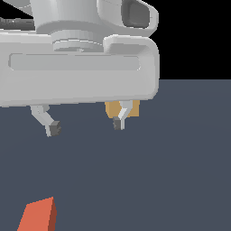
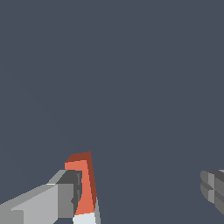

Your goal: Insert the peg into the horizontal hole in a box.

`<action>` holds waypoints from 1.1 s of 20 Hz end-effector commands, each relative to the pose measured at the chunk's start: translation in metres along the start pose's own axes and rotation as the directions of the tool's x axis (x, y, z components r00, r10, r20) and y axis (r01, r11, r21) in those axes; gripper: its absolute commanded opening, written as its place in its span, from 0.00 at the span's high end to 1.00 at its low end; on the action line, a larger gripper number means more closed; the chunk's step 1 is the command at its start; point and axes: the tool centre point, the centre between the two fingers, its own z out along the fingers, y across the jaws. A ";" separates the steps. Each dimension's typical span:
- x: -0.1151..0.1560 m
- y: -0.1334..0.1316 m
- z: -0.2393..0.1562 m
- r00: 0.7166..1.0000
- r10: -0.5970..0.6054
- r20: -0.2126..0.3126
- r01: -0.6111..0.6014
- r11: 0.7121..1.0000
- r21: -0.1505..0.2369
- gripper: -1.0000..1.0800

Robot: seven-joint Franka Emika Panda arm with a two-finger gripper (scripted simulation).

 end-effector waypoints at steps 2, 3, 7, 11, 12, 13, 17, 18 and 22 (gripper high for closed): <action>-0.029 -0.014 0.013 1.000 -0.028 -0.004 0.028 1.000 0.002 0.04; -0.038 -0.018 0.016 0.999 -0.036 -0.005 0.036 0.999 0.002 0.04; -0.072 -0.032 0.031 0.998 -0.067 -0.009 0.067 0.998 0.005 0.04; -0.102 -0.042 0.044 0.996 -0.093 -0.013 0.094 0.996 0.006 0.04; -0.109 -0.044 0.047 0.995 -0.099 -0.014 0.099 0.995 0.007 0.04; -0.115 -0.046 0.050 0.994 -0.105 -0.015 0.105 0.994 0.007 0.04; -0.135 -0.052 0.058 0.992 -0.122 -0.018 0.123 0.992 0.009 0.04; -0.139 -0.053 0.060 0.992 -0.126 -0.018 0.126 0.992 0.009 0.04; -0.150 -0.055 0.064 0.991 -0.135 -0.020 0.135 0.991 0.010 0.04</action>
